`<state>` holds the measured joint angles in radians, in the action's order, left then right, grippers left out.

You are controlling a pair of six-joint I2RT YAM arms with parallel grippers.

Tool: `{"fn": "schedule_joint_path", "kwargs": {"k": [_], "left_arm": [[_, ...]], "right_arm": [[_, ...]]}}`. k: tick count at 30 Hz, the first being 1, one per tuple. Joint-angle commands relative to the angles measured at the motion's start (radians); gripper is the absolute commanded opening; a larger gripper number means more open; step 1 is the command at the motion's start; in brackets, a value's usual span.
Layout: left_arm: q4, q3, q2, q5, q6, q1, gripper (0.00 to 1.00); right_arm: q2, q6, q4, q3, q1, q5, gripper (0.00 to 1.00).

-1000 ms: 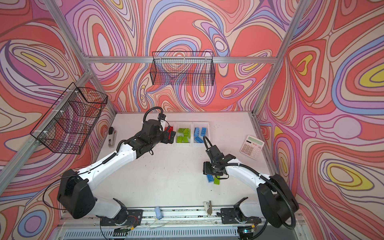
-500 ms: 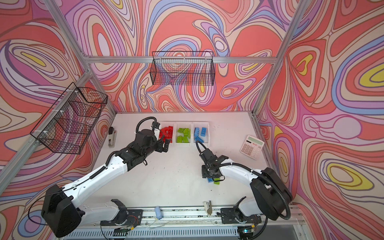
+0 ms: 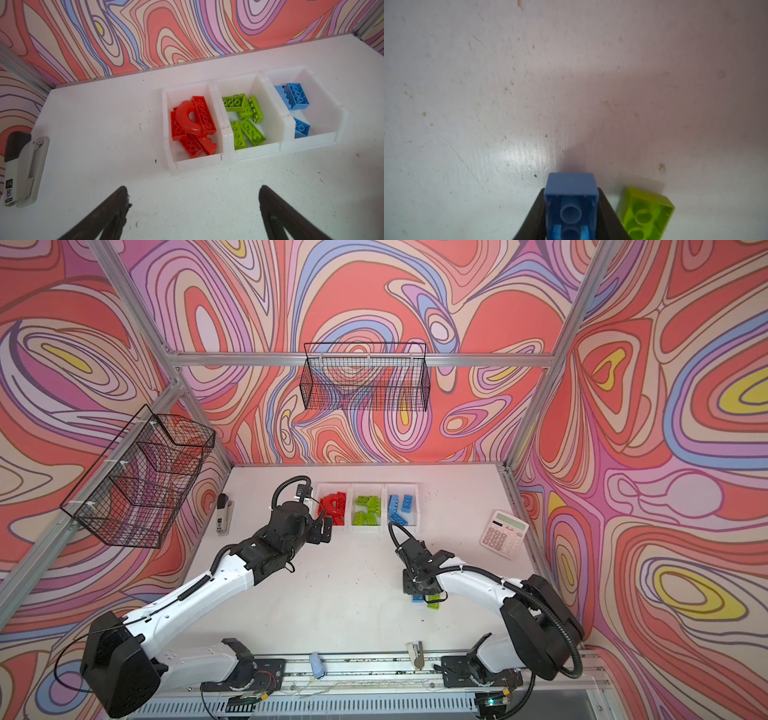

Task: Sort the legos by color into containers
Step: 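Carry blue brick with right gripper into blue bin and release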

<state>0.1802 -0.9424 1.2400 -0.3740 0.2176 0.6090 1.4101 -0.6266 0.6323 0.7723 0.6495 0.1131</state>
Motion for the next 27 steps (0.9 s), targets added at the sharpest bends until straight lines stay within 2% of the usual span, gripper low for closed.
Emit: {"fn": "schedule_joint_path", "kwargs": {"k": [1, 5, 9, 15, 22, 27], "left_arm": [[0.022, 0.012, -0.025, -0.037, 0.028, 0.0, 1.0], [0.036, 0.034, -0.041, -0.081, 0.065, -0.003, 1.0], [0.069, 0.034, -0.063, -0.062, 0.047, -0.008, 1.0], [0.101, 0.056, -0.114, -0.031, -0.005, -0.008, 1.0], [0.121, 0.087, -0.157, -0.008, -0.039, -0.008, 0.97], [0.122, 0.079, -0.153, 0.027, -0.058, -0.008, 0.95]], "right_arm": [[-0.006, -0.016, 0.009, 0.113, -0.001, 0.097, 0.28], [0.086, 0.055, 0.012, 0.275, -0.047, 0.122, 0.29], [0.206, 0.134, -0.017, 0.424, -0.133, 0.082, 0.3], [0.42, 0.23, 0.029, 0.675, -0.186, 0.088, 0.33], [0.532, 0.237, 0.017, 0.76, -0.222, 0.097, 0.38], [0.549, 0.233, 0.004, 0.789, -0.235, 0.103, 0.53]]}}
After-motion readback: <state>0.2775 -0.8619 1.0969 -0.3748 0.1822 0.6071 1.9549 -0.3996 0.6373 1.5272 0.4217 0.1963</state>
